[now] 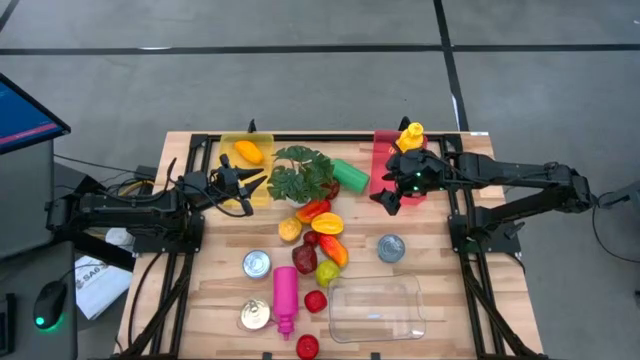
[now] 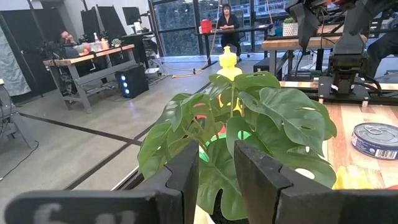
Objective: Pick & Place Food Item
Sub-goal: Put the yellow starfruit into the yellow bin
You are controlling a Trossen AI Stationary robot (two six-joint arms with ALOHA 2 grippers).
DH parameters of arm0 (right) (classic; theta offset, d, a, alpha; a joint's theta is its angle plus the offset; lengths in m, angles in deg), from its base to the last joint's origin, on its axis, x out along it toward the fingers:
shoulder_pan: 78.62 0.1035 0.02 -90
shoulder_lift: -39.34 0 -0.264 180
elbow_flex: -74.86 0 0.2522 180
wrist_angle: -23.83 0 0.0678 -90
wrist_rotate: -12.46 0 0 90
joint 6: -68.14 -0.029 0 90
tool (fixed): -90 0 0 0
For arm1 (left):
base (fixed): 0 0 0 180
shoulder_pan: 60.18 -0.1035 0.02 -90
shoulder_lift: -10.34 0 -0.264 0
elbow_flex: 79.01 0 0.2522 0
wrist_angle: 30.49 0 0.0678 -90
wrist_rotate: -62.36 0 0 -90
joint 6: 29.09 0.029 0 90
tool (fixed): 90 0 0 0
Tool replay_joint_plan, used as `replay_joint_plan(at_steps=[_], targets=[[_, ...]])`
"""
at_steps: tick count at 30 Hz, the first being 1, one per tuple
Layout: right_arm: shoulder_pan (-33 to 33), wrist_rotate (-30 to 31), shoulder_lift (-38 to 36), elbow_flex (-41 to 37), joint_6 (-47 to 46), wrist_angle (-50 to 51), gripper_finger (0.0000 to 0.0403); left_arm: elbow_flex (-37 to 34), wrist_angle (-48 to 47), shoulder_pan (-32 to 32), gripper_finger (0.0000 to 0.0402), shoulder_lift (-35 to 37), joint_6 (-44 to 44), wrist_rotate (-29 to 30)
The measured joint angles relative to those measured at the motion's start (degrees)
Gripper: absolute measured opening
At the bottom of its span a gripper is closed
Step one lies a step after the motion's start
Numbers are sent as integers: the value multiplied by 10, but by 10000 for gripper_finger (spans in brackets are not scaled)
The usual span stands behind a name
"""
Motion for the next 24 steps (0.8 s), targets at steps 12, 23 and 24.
replay_joint_plan(at_steps=[12, 23, 24], targets=[[57, 0, 0, 0, -117, 61, 382, 0, 0, 0, 90, 0, 0, 0], [63, 3, 0, 0, -159, -26, 382, 0, 1, 0, 90, 0, 0, 0], [63, 3, 0, 0, -158, -35, 382, 0, 1, 0, 90, 0, 0, 0]])
